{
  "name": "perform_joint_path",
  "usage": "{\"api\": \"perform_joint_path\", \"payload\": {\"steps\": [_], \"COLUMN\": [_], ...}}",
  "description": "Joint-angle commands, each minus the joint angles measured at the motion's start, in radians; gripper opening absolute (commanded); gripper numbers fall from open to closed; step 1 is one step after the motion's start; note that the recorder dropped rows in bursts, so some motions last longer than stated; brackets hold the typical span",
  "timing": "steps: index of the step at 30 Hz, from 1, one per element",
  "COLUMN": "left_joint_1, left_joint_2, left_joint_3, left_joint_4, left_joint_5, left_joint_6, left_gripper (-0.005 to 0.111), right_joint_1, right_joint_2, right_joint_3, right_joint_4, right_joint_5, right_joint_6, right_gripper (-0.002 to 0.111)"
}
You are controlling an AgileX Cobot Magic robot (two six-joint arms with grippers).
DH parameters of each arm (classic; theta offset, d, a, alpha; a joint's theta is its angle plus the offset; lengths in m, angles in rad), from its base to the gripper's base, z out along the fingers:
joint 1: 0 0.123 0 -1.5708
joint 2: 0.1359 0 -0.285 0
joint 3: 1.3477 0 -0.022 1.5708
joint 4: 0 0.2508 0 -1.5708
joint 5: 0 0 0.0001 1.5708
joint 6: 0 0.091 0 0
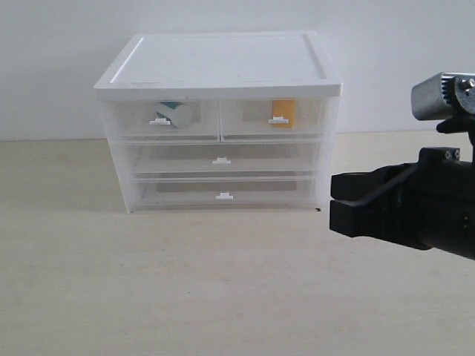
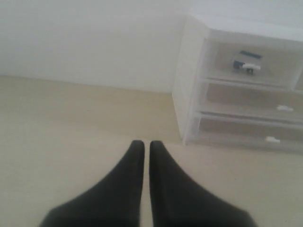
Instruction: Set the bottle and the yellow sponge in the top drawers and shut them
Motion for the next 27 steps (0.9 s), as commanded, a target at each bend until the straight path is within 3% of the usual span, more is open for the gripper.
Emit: {"api": "perform_joint_path", "payload": {"steps": [1,6,27], "left_joint_1": [-0.004,-0.004,-0.004], "left_joint_2": [-0.002,-0.002,-0.002], "left_joint_3": [0.004,0.004,0.004], "left_joint_4": [0.080,0.111,0.111], "left_joint_5": [0.071,0.083,0.083], "left_joint_6": [-0.051,-0.114,-0.098], "left_gripper": [0.004,0.004,0.004], "right_joint_1": [-0.006,-0.006,-0.006], "right_joint_2": [-0.004,-0.004,-0.004], "right_joint_3": [-0.003,-0.003,-0.003], "right_joint_4": [-0.010,-0.010,-0.010], "right_joint_5": [-0.010,-0.010,-0.010], "right_joint_6": [-0.002,-0.002,-0.002], "right_gripper": [0.000,0.000,0.000]}}
